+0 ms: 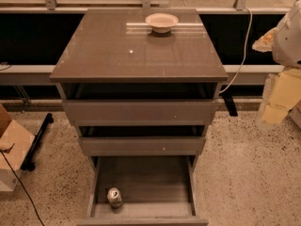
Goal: Pick 7up can from bottom drawer and place on counter
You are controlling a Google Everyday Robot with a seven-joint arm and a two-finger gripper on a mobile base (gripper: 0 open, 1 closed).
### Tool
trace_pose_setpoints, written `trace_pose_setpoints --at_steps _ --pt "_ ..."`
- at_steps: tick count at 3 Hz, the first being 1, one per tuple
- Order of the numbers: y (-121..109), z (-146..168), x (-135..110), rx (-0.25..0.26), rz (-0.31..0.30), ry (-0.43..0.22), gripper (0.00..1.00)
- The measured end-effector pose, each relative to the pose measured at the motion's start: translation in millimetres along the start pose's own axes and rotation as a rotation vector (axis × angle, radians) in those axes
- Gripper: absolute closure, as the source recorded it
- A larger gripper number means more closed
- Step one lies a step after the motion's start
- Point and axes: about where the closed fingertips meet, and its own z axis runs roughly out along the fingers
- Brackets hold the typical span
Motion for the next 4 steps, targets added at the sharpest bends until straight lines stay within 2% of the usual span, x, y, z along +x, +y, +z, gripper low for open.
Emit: trace_pose_setpoints --at_steps 1,2,3,4 --pt "0 -1 -1 0.005 -0.001 -0.004 0.00" --pt "4 12 -8 0.011 -0.020 -0.073 0.00" --pt "13 54 -22 -0.005 -0.038 -0.220 0.00" --pt "13 83 -27 -0.016 -0.039 -0.316 0.00"
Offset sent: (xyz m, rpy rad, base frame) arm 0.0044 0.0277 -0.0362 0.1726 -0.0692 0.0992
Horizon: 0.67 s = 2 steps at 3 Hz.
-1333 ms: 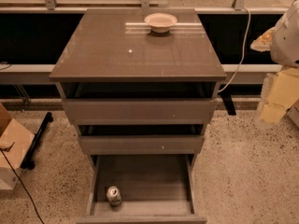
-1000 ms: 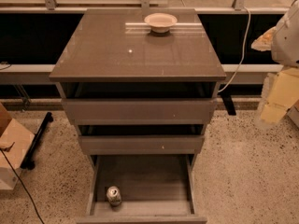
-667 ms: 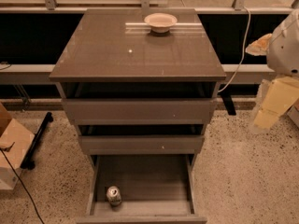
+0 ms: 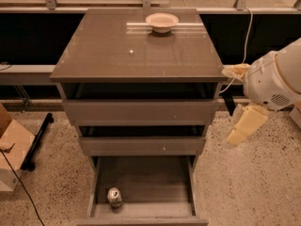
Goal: Pick 7up can from bottom drawer and place on counter
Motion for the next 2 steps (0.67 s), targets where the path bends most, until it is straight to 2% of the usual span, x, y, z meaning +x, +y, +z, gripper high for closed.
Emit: trace_pose_setpoints --at_steps 1,2 --pt "-3 42 14 -0.028 0.012 -0.058 0.00" --pt "-8 98 38 -0.081 0.055 -0.099 0.00"
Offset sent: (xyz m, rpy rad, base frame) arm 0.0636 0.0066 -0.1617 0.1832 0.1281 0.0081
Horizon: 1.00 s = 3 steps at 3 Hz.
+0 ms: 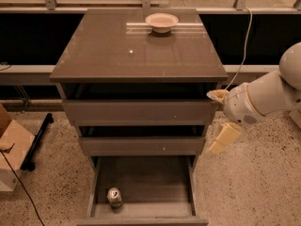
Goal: Pick 7up can from bottom drawer and place on counter
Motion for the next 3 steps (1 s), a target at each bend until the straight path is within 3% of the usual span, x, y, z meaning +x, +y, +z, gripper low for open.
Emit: trace_pose_setpoints --at_steps 2,3 --pt "1 9 3 -0.003 -0.029 0.001 0.00" --pt "2 22 9 -0.029 -0.049 -0.044 0.00"
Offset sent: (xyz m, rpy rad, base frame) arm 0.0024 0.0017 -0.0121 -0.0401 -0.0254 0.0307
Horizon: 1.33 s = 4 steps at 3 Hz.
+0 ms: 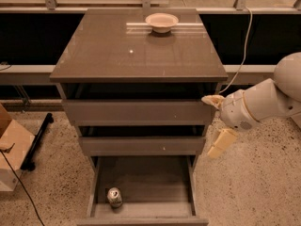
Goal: Pick 7up can from bottom drawer and place on counter
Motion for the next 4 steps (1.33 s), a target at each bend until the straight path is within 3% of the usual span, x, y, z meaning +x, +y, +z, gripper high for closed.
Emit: trace_pose_setpoints --at_steps 1,2,4 --pt "4 35 20 -0.045 -0.014 -0.038 0.00" --pt "8 67 40 -0.058 -0.004 -0.082 0.00" --pt "16 130 83 -0.119 0.045 -0.170 0.00"
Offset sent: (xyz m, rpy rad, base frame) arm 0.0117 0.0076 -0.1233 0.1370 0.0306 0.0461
